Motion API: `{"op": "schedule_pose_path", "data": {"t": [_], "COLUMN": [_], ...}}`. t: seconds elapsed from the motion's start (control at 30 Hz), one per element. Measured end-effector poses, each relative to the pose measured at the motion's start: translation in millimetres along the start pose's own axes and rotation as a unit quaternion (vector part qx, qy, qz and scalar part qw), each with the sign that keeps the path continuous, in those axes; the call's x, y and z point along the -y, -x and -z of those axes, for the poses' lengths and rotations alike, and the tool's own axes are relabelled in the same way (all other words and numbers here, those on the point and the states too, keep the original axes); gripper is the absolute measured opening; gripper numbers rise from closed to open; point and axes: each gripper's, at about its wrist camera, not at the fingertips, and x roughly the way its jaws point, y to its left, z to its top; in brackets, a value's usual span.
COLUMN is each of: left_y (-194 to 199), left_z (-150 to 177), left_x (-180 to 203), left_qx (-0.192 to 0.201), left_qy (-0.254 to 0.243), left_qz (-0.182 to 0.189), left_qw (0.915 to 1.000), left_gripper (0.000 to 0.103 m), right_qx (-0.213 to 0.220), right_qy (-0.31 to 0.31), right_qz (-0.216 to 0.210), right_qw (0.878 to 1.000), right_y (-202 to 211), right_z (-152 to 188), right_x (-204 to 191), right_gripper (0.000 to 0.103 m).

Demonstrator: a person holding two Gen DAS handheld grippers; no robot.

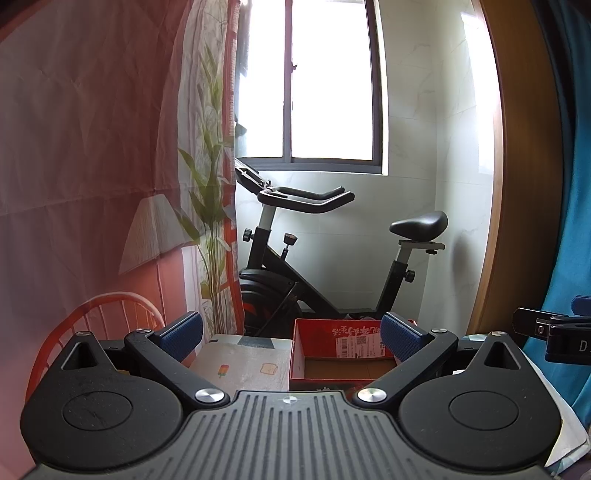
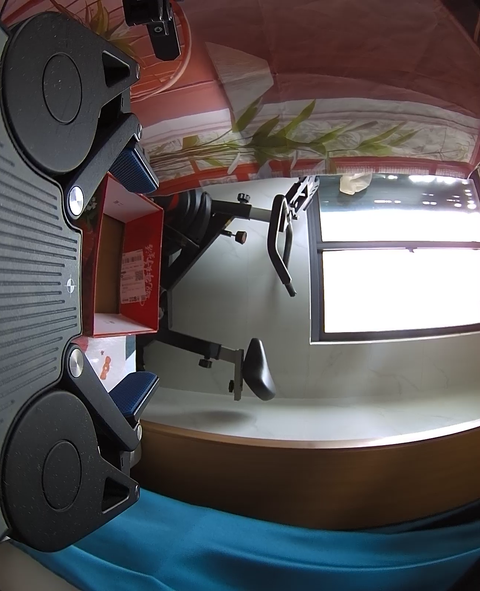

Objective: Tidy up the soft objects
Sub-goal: 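Move the left tool down toward the light-blue cotton-pad pouch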

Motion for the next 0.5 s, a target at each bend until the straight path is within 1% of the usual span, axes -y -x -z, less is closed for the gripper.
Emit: {"op": "schedule_pose_path", "data": {"t": [0.17, 0.3, 0.43, 0.5], "left_y": [-1.6, -8.5, -26.6, -37.8], "left_z": [2.1, 9.5, 24.1, 31.8], "left_x": [-1.6, -7.0, -8.0, -9.1], "left_qx": [-0.003, 0.000, -0.008, -0.018], "left_qy": [0.002, 0.014, 0.000, -0.005], "left_qz": [0.002, 0.011, -0.007, -0.017], "left_qw": [1.0000, 0.9998, 0.9999, 0.9997], "left_gripper": [0.103, 0.103, 0.103, 0.103], "right_qx": [0.002, 0.008, 0.039, 0.026], "right_qy": [0.000, -0.024, -0.057, -0.064], "right_qz": [0.004, -0.018, -0.048, -0.052], "right_qw": [1.000, 1.000, 0.996, 0.996], "right_y": [-1.4, -5.8, -12.0, -23.8], "right_z": [0.8, 6.2, 22.8, 31.0], "right_x": [-0.1, 6.4, 20.7, 25.7], "right_gripper": [0.103, 0.103, 0.103, 0.103]}}
